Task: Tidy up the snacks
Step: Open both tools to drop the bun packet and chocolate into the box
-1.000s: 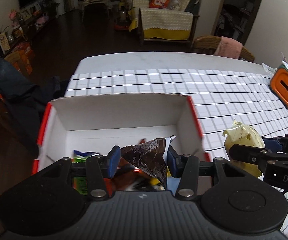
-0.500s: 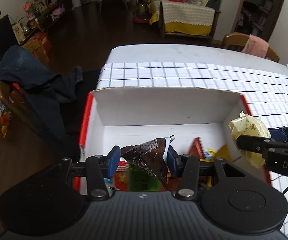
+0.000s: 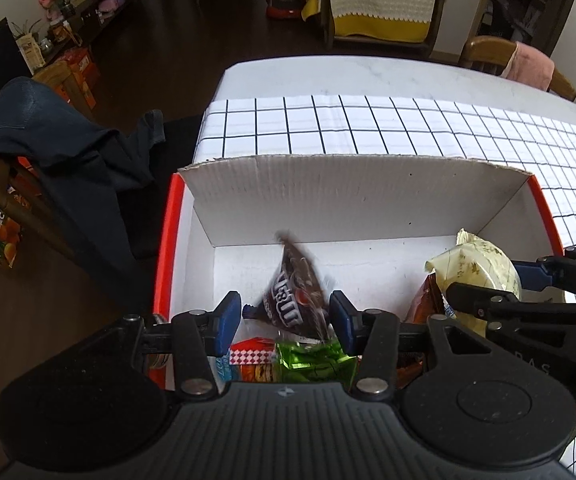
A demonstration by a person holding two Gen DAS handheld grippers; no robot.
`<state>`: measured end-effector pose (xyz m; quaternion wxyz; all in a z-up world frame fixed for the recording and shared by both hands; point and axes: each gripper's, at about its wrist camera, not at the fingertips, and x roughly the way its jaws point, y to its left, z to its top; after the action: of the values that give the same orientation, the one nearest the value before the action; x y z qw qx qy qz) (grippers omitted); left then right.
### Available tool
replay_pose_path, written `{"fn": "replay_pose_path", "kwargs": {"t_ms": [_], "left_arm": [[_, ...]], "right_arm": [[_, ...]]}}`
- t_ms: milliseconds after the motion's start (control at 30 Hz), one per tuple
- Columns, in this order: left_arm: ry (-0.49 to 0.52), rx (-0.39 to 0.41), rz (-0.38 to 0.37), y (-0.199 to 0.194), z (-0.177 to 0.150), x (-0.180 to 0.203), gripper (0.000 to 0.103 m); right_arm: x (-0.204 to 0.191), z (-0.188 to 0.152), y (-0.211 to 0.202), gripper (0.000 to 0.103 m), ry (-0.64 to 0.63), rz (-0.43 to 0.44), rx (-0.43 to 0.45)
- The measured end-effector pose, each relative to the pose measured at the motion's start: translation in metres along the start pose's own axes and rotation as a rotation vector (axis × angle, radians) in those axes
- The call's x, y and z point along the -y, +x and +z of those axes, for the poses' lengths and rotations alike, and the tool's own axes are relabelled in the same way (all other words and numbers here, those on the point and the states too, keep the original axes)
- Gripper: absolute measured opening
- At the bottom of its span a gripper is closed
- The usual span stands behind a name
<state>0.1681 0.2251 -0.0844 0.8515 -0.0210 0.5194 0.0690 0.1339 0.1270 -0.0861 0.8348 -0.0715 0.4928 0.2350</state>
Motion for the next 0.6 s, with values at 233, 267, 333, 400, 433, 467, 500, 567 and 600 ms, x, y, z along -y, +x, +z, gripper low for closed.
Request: {"fn": "replay_pose_path", "kwargs": {"t_ms": [233, 267, 333, 400, 433, 467, 500, 567, 600], "left_arm": [[0.005, -0.002, -0.003, 0.000, 0.000, 0.001, 0.048], [0.003, 0.000, -0.006, -0.001, -0.001, 0.001, 0.048], [0.000, 0.007, -0.008, -0.004, -0.002, 0.001, 0.049], [-0.003, 0.014, -0.011, -0.006, -0.002, 0.001, 0.049], [-0.005, 0.019, -0.014, -0.007, -0.003, 0.001, 0.050], [-0.006, 0.025, -0.015, -0.009, -0.005, 0.001, 0.053], [-0.007, 0.031, -0.015, -0.011, -0.006, 0.002, 0.056], [-0.005, 0.049, -0.017, -0.017, -0.009, 0.002, 0.058], [-0.006, 0.056, -0.018, -0.020, -0.011, 0.003, 0.059]], "right_arm": [[-0.003, 0.005, 0.002, 0.038, -0.007, -0.010, -0.009], [-0.002, 0.005, 0.001, 0.040, -0.005, -0.013, -0.007], [-0.002, 0.006, 0.001, 0.045, 0.005, -0.011, -0.004], [0.001, 0.005, -0.003, 0.051, 0.017, -0.009, 0.003], [0.003, 0.005, -0.006, 0.052, 0.023, -0.006, 0.008], [0.004, 0.004, -0.008, 0.053, 0.028, -0.002, 0.012], [0.006, 0.004, -0.012, 0.055, 0.032, 0.004, 0.016], [0.007, 0.003, -0.018, 0.058, 0.039, 0.012, 0.027], [0.007, 0.002, -0.022, 0.060, 0.041, 0.015, 0.033]]}}
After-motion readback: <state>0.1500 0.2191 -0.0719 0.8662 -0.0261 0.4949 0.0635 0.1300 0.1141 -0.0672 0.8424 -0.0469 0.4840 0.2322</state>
